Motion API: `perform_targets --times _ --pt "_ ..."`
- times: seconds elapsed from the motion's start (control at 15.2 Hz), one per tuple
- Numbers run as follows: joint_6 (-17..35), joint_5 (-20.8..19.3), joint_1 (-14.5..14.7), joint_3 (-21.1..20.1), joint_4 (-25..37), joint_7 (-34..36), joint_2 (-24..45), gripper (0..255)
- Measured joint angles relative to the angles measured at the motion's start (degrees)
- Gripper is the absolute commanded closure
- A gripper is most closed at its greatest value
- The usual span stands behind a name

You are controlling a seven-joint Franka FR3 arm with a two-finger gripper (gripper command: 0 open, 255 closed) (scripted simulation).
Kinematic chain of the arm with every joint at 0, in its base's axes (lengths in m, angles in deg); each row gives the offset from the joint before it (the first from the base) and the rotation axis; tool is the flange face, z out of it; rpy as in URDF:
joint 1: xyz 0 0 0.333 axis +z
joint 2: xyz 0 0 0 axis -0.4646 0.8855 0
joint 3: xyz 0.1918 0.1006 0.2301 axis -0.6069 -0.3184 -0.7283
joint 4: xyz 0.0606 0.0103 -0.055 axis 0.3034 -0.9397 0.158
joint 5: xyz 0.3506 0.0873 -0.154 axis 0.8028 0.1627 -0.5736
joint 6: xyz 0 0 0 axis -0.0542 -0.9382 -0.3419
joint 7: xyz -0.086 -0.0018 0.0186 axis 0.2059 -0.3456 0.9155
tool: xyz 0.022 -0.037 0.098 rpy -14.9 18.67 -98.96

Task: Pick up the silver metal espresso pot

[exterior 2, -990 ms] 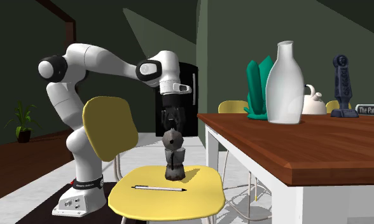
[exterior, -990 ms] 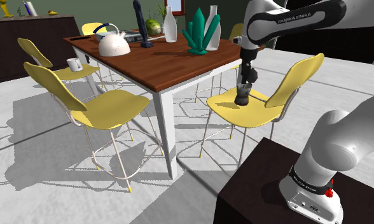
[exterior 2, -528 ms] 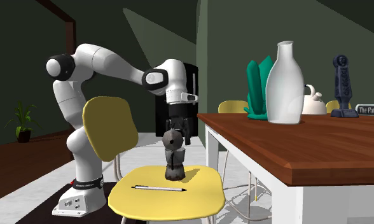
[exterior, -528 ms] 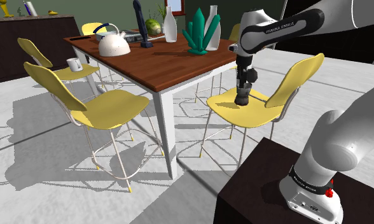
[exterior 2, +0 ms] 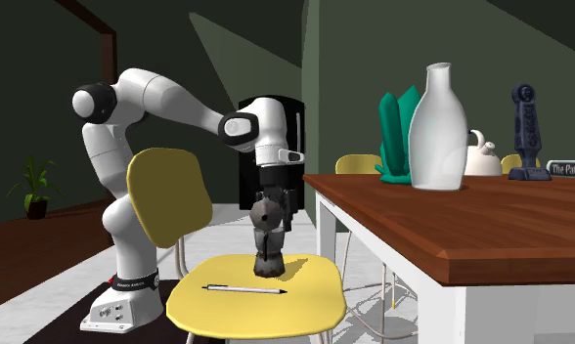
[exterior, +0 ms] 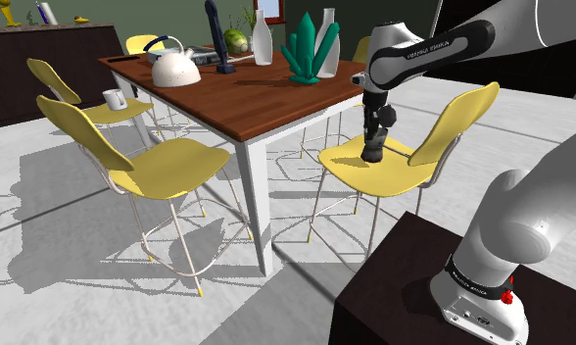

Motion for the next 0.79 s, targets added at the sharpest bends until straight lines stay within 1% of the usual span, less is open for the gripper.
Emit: perform_targets --times 0.4,0.79 --pt "0.05 -0.01 -0.01 0.0 -0.02 0.0 -0.01 255" --pt "-3.77 0.24 0.07 -0.41 2.84 -0.32 -0.79 255"
